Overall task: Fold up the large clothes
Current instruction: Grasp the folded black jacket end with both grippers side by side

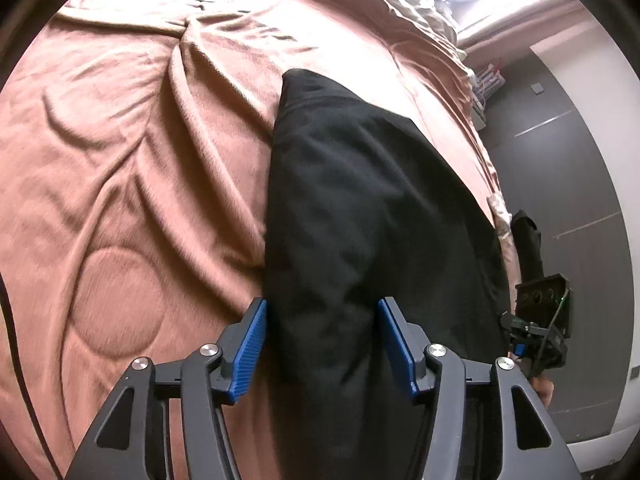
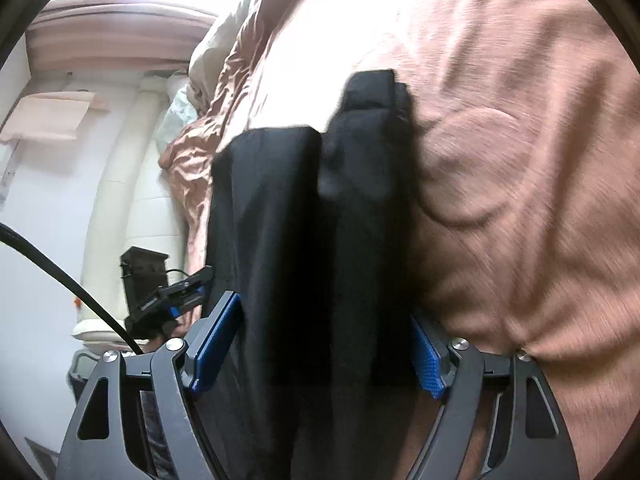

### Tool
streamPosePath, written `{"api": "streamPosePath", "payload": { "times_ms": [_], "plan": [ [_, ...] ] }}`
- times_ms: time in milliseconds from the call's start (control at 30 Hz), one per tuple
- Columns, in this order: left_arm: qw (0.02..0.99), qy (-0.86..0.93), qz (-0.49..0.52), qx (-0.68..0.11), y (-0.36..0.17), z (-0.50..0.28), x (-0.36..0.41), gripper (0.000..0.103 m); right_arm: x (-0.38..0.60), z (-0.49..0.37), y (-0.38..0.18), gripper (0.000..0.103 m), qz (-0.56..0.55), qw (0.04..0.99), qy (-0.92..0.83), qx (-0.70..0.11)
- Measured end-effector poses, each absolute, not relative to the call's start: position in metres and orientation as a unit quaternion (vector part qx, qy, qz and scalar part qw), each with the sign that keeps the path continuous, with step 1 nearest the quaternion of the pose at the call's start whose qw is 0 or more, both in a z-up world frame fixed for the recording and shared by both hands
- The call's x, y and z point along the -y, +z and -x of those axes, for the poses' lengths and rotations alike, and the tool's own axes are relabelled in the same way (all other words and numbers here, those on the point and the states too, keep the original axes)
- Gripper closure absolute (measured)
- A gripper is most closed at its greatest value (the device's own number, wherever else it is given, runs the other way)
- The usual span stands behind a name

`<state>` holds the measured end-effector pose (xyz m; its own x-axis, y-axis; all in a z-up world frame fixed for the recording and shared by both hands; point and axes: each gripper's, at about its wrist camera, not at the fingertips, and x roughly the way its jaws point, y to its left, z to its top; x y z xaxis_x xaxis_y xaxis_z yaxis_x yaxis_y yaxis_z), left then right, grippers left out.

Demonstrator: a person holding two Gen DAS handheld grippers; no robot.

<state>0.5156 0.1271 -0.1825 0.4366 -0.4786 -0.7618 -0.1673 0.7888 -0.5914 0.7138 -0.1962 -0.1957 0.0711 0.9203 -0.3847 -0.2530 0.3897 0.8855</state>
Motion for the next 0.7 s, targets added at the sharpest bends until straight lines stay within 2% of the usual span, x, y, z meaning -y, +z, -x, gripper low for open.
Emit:
{"api": "streamPosePath", "payload": {
  "times_ms": [100,133,167,200,267,333,367,467,700],
  "plan": [
    [0.789,-0.093,0.308,-0.523,-0.184,-0.528,-0.124,0.044,0.182,-0.729,-0.199,0.027,-0.331,0.649,0.451,-0.515],
    [0.789,-0.090,0.308,-0.524,-0.185,-0.532,-0.124,0.043,0.179,-0.733,-0.200,0.035,-0.331,0.653,0.447,-0.515],
    [0.791,-0.083,0.308,-0.522,-0.185,-0.535,-0.123,0.044,0.178,-0.734,-0.201,0.050,-0.326,0.658,0.440,-0.517],
    [0.794,-0.076,0.307,-0.520,-0.184,-0.535,-0.121,0.045,0.180,-0.732,-0.202,0.058,-0.321,0.662,0.434,-0.519],
    [0.804,-0.068,0.281,-0.519,-0.177,-0.536,-0.111,0.058,0.176,-0.728,-0.198,0.073,-0.308,0.677,0.427,-0.514],
    [0.816,-0.068,0.258,-0.513,-0.165,-0.533,-0.102,0.071,0.174,-0.719,-0.187,0.082,-0.294,0.694,0.424,-0.502],
    [0.819,-0.070,0.255,-0.510,-0.158,-0.530,-0.100,0.076,0.174,-0.714,-0.179,0.085,-0.298,0.694,0.431,-0.493],
    [0.825,-0.073,0.255,-0.498,-0.136,-0.521,-0.099,0.082,0.169,-0.697,-0.153,0.088,-0.279,0.717,0.435,-0.467],
    [0.856,-0.090,0.254,-0.441,-0.066,-0.478,-0.093,0.084,0.173,-0.643,-0.107,0.089,-0.264,0.748,0.446,-0.415]
  ]
}}
